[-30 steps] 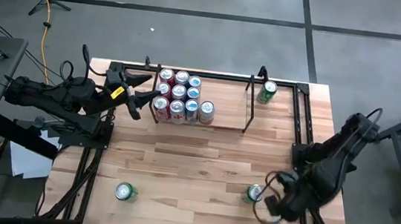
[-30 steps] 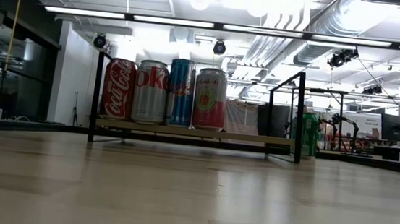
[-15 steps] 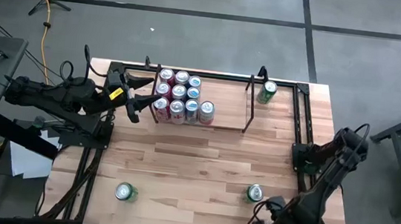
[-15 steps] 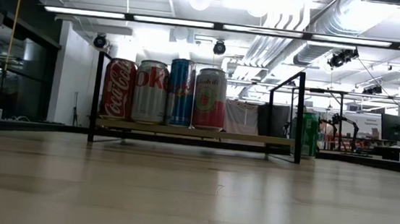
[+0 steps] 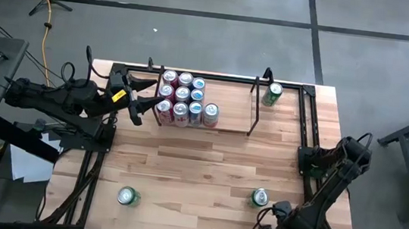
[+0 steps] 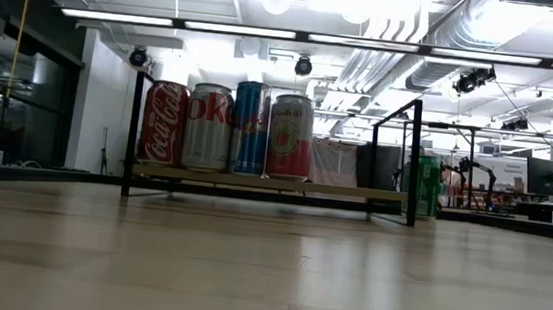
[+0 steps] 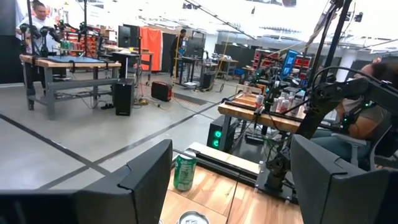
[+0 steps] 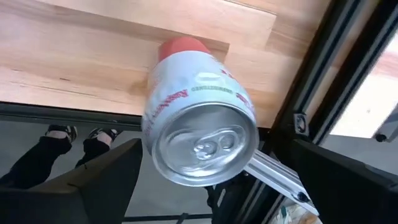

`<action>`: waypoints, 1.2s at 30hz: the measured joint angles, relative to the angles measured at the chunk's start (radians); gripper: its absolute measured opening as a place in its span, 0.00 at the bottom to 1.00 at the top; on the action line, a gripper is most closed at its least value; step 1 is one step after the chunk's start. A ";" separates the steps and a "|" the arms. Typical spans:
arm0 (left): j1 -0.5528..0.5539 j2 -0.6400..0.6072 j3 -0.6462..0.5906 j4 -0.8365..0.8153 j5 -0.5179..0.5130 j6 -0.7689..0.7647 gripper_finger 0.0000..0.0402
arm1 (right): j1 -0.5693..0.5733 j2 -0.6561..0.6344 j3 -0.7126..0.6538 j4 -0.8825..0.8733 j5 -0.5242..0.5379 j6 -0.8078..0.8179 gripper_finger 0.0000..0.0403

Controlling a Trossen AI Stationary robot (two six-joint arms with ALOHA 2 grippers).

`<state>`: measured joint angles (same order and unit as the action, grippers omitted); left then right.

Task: Place canned beverage on shelf
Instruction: Put the pink soda can on the shelf aligned with the other pink soda can

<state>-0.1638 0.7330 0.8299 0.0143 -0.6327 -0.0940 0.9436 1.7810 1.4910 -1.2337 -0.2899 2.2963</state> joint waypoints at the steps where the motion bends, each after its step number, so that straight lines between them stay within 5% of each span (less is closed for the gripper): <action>1: 0.000 0.000 0.000 0.000 0.000 0.000 0.58 | 0.000 0.001 0.000 0.001 0.006 0.000 0.98; 20: 0.000 0.000 0.000 -0.003 0.000 -0.002 0.58 | -0.003 0.085 -0.001 0.031 0.041 -0.007 0.97; 26: 0.000 0.000 0.000 -0.002 0.000 -0.010 0.58 | -0.007 0.085 -0.001 0.025 0.051 -0.030 0.83; 29: 0.000 0.000 0.000 -0.002 0.000 -0.010 0.58 | -0.009 0.079 -0.001 0.033 0.051 -0.087 0.70; 36: 0.000 0.000 0.000 -0.002 0.000 -0.009 0.58 | -0.005 0.000 0.150 -0.003 0.231 -0.461 0.69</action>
<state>-0.1642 0.7330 0.8299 0.0128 -0.6327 -0.1032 0.9385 1.7808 1.6412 -1.2367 -0.0587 1.8356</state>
